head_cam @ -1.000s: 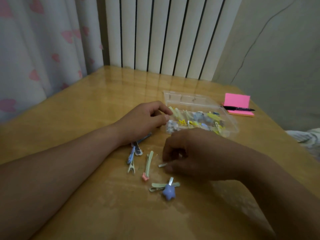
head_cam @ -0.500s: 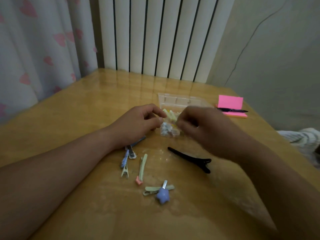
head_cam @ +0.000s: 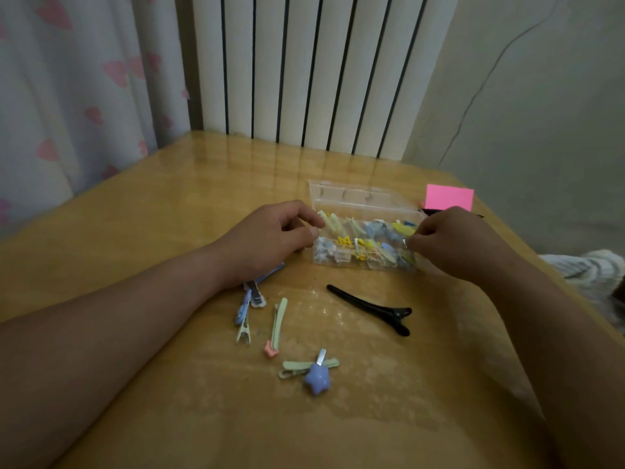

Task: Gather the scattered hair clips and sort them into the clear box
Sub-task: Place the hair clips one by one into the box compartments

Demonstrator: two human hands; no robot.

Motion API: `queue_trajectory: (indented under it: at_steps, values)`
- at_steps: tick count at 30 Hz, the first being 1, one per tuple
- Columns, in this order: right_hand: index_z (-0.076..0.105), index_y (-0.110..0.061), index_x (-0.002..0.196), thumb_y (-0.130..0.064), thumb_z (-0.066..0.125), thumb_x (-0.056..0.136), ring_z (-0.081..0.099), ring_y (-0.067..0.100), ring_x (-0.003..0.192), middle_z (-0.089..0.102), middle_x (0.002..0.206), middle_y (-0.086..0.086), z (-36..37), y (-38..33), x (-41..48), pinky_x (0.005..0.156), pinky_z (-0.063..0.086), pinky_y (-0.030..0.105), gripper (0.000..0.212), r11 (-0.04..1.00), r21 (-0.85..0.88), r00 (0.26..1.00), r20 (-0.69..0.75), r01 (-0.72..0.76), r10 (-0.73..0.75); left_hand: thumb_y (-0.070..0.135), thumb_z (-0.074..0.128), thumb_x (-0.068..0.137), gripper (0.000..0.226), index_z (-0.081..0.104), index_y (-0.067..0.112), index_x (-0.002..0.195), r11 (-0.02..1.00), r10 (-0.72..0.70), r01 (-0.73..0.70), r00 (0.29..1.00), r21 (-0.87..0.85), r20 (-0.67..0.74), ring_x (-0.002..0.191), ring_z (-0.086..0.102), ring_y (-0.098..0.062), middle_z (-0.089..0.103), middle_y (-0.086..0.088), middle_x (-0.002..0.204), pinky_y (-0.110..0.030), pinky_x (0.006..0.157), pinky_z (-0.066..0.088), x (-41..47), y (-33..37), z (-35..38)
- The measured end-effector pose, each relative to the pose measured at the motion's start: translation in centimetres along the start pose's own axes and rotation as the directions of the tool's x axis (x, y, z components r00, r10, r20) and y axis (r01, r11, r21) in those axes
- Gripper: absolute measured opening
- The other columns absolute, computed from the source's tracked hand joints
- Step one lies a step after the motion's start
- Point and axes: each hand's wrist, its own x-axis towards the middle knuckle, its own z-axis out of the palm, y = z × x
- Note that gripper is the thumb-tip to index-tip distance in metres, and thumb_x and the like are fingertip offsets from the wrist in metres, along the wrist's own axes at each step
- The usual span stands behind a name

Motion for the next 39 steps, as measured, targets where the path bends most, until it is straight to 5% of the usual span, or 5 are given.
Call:
queue_trajectory:
  at_steps: [13, 20, 27, 33, 39]
  values:
    - [0.072, -0.021, 0.084, -0.037, 0.072, 0.095, 0.062, 0.013, 0.066, 0.068, 0.074, -0.003, 0.3, 0.0, -0.1, 0.056, 0.044, 0.027, 0.019, 0.999, -0.045, 0.999, -0.042, 0.020, -0.022, 0.028, 0.066, 0.104, 0.014, 0.075, 0.031, 0.115, 1.000, 0.003, -0.003, 1.000, -0.014, 0.007, 0.097, 0.071, -0.019, 0.074, -0.006, 0.097, -0.041, 0.098, 0.055, 0.1, -0.3, 0.0]
    - [0.069, -0.028, 0.088, -0.038, 0.071, 0.097, 0.060, 0.002, 0.071, 0.065, 0.080, -0.014, -0.4, -2.6, -2.5, 0.058, 0.040, 0.023, 0.013, 0.951, 0.132, 0.946, -0.209, 0.279, -0.249, 0.027, 0.066, 0.105, 0.014, 0.074, 0.030, 0.116, 1.000, 0.000, 0.000, 1.000, -0.012, 0.012, 0.087, 0.069, -0.006, 0.074, -0.003, 0.096, -0.024, 0.088, 0.054, 0.0, -0.2, -0.1]
    - [0.072, -0.036, 0.094, -0.044, 0.069, 0.091, 0.060, 0.002, 0.079, 0.065, 0.084, -0.015, 0.0, -6.4, -5.7, 0.066, 0.046, 0.021, 0.009, 0.855, 0.177, 0.858, 0.084, 0.488, -0.507, 0.025, 0.065, 0.105, 0.015, 0.074, 0.024, 0.118, 1.000, 0.001, -0.001, 1.000, -0.027, 0.016, 0.096, 0.071, -0.019, 0.074, -0.011, 0.102, -0.023, 0.086, 0.055, -0.1, 0.0, -0.1]
    - [0.073, -0.041, 0.096, -0.044, 0.074, 0.092, 0.060, -0.001, 0.086, 0.066, 0.089, -0.018, -0.1, -7.5, -6.7, 0.066, 0.045, 0.016, 0.004, 0.831, 0.219, 0.773, 0.307, 0.511, -0.556, 0.025, 0.066, 0.105, 0.016, 0.074, 0.023, 0.118, 1.000, 0.006, -0.005, 1.000, -0.023, 0.018, 0.094, 0.070, -0.020, 0.073, -0.014, 0.102, -0.040, 0.094, 0.056, -0.2, 0.1, -0.2]
    - [0.074, -0.039, 0.103, -0.046, 0.080, 0.087, 0.064, 0.006, 0.080, 0.069, 0.092, -0.010, -1.1, -8.3, -7.7, 0.070, 0.053, 0.024, 0.018, 0.807, 0.368, 0.618, 0.519, 0.462, -0.590, 0.025, 0.066, 0.104, 0.016, 0.074, 0.023, 0.117, 1.000, 0.012, -0.012, 1.000, -0.018, 0.017, 0.086, 0.067, -0.009, 0.071, -0.007, 0.092, -0.036, 0.089, 0.056, 0.0, 0.0, -0.2]
